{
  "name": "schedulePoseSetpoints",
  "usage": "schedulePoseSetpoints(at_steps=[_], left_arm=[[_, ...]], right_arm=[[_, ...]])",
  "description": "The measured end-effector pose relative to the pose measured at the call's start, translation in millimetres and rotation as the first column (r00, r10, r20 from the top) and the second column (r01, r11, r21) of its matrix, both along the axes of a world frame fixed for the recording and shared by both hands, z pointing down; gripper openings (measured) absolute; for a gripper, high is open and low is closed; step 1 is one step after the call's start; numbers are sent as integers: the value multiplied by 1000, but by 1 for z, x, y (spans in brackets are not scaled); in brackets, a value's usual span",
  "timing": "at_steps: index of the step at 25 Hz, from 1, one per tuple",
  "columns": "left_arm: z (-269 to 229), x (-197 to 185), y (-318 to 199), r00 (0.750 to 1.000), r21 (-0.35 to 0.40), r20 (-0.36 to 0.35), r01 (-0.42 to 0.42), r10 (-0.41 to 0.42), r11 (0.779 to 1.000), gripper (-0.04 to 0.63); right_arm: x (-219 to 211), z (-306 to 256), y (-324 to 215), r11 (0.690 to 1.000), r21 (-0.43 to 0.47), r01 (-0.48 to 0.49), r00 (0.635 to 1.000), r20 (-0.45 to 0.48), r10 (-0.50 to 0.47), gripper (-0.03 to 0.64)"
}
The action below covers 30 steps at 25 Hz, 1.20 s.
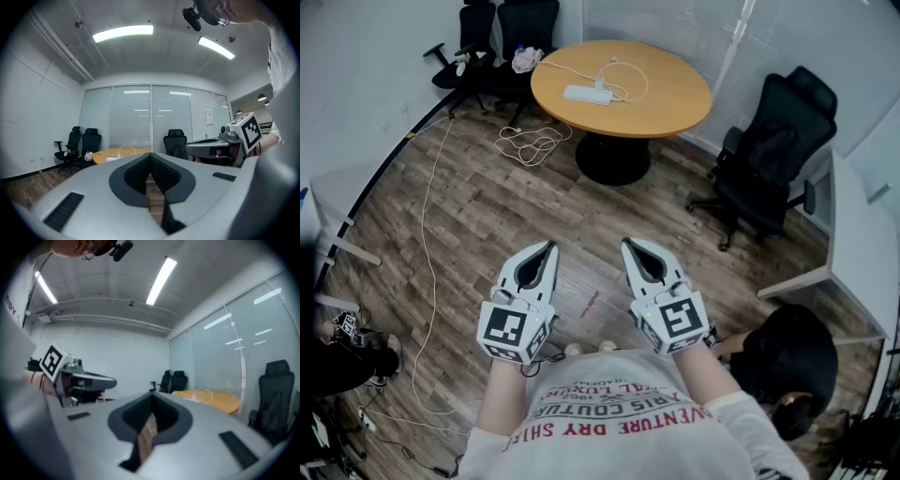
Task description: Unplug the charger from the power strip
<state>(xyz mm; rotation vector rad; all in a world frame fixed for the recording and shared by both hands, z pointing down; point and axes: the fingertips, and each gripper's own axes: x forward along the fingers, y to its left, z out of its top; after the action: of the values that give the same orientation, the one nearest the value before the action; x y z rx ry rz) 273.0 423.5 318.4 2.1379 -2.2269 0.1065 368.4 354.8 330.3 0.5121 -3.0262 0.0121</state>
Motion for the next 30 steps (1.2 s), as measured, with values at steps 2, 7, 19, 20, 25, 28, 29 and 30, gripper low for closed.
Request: schedulePoseSetpoints(at_steps=[2, 7, 19, 20, 25, 28, 29, 30], left_arm=[[2, 0, -2, 1000, 0, 2, -4, 4, 1000, 31], [5, -5, -7, 1000, 2, -4, 3, -3, 1000, 31], [16, -9, -22, 998, 9, -39, 53, -53, 999, 31], [18, -10, -24, 997, 10, -50, 62, -61, 998, 31], [28, -21, -32, 992, 9, -110, 69, -68, 998, 31], [31, -43, -39, 991, 15, -108, 81, -79, 997, 31], [33, -52, -44, 991, 17, -107, 82, -80, 996, 31], [35, -62, -50, 991, 18, -108, 81, -79, 997, 31]], right_arm=[[0, 2, -2, 1000, -1, -3, 1000, 0, 3, 28], [-4, 4, -5, 1000, 3, 3, 1000, 2, -4, 28], [0, 18, -24, 999, -16, 29, 1000, 0, -29, 28], [-1, 22, -26, 999, -26, 33, 999, -5, -33, 28], [-12, 36, -38, 998, -61, 32, 999, -24, -33, 28], [-29, 43, -51, 997, -73, 25, 999, -27, -27, 28], [-36, 45, -58, 997, -74, 20, 999, -26, -22, 28], [-45, 46, -65, 997, -74, 14, 1000, -25, -16, 28]])
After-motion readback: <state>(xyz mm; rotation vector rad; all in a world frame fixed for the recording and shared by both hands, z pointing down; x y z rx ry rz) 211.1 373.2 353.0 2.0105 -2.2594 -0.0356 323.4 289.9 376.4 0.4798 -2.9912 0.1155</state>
